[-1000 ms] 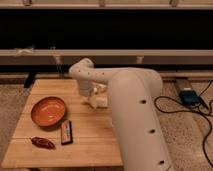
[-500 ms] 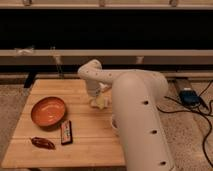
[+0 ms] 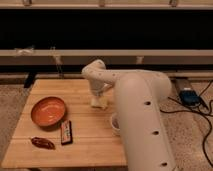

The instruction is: Place the white sponge in the ceramic cup

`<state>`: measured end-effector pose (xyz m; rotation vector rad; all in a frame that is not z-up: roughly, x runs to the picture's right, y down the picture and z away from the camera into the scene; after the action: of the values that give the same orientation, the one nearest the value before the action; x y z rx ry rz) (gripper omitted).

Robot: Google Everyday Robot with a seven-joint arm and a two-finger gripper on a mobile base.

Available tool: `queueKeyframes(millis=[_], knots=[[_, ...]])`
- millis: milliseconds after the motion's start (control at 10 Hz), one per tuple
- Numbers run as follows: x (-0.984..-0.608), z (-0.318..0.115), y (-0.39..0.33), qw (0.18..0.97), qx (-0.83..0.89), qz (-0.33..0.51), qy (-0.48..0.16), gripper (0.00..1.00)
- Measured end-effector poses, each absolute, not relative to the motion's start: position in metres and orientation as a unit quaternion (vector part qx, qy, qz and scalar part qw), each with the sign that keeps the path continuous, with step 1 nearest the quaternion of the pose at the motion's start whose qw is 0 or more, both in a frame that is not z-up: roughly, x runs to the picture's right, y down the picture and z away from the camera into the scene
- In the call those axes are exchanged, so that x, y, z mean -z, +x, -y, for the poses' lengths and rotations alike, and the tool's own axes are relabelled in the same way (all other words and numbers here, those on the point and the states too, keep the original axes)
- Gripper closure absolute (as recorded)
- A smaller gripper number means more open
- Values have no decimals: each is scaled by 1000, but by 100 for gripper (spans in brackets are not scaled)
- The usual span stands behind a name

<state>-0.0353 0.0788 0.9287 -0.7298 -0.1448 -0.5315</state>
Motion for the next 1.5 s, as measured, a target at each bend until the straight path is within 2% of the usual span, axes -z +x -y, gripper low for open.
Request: queueKeyframes(millis=[900,1000,1500], knots=[[-938,-84,-39,907,188,45,-373,26],[-938,-85,-40,909,184,46,-372,30],[-931,-86,-43,918,165,51,-357,78]])
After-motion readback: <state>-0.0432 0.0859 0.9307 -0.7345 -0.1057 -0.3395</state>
